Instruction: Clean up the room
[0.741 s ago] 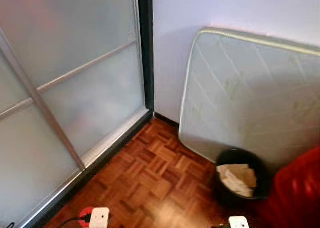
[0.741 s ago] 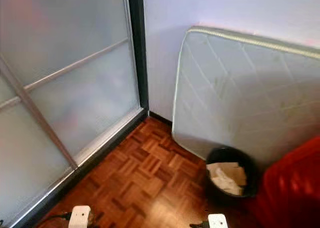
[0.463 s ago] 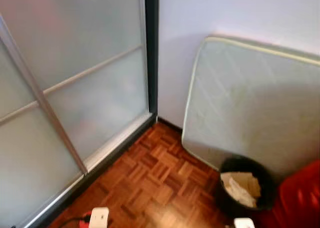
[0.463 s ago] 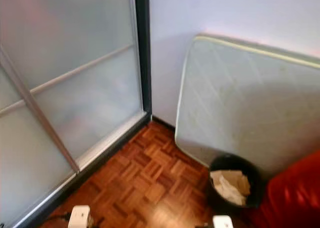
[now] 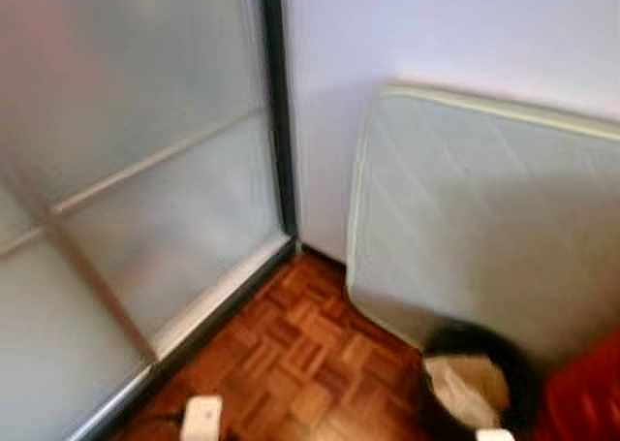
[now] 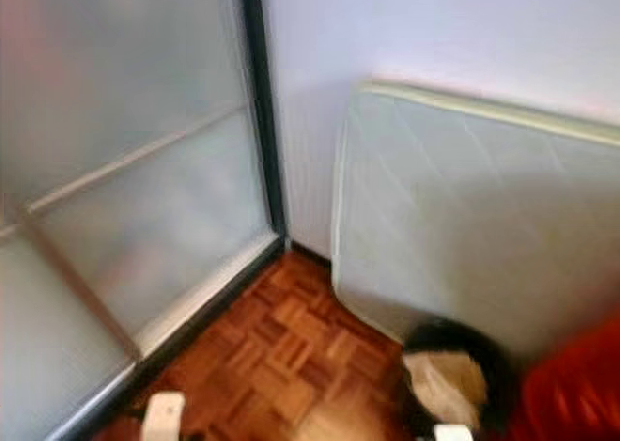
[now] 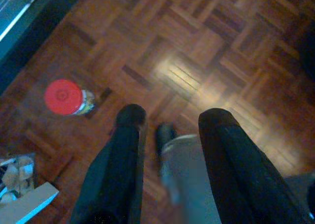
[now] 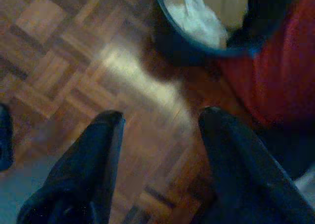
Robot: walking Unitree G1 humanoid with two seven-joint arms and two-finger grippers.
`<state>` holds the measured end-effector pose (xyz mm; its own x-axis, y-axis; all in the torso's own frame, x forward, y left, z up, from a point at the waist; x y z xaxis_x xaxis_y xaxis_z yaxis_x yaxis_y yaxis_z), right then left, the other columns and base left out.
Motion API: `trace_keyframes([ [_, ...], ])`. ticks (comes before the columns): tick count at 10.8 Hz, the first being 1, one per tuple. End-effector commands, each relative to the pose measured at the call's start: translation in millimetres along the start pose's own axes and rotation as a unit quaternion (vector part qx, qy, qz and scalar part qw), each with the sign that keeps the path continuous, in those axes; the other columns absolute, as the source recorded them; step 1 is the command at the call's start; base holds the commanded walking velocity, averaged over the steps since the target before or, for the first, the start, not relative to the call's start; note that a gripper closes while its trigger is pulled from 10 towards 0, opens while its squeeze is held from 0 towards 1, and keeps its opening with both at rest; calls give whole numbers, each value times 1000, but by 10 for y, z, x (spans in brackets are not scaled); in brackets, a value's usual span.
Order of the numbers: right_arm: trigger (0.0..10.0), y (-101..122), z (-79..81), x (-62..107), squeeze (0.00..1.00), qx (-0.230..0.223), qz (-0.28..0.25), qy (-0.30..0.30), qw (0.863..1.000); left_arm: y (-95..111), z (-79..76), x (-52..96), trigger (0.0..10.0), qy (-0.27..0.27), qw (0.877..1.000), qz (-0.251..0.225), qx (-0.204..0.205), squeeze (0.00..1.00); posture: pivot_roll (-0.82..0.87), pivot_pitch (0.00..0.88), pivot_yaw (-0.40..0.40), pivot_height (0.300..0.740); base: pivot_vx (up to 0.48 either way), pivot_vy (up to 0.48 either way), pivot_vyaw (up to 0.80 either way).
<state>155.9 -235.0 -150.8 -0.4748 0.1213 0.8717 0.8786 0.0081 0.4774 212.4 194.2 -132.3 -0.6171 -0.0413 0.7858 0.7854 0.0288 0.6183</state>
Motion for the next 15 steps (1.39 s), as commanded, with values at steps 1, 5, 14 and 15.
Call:
trace_keyframes([
  [1, 10000, 83, 81, -18, 0, 1, -9, 11, 1000, -20, 61, 8, 10000, 7, 1000, 4, 1, 0, 26, 0, -21, 740, 341, 0, 0],
  [5, 10000, 115, 122, -18, 0, 11, -20, 16, 1000, -36, 63, 11, 10000, 7, 1000, 5, 2, 0, 26, 0, -22, 740, 345, 0, 600],
  [14, 10000, 207, 310, -39, 0, 3, -29, 25, 999, -16, 47, 5, 10000, 5, 1000, 3, 2, 0, 27, 0, -23, 740, 345, 0, 0],
  [15, 10000, 207, 310, -39, 0, 3, -29, 25, 999, -16, 47, 5, 10000, 5, 1000, 3, 2, 0, 27, 0, -23, 740, 345, 0, 0],
])
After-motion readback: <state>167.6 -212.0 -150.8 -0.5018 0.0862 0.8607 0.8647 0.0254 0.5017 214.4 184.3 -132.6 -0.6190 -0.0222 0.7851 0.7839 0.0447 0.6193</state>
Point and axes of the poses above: a point about 5 cm out from each wrist's last joint towards the gripper, its own x axis pointing back from the gripper into the wrist, its own y axis along the axis of the wrist's last joint, z = x × y, the point moved 6 cm from there along -x, pointing out of the wrist towards the gripper
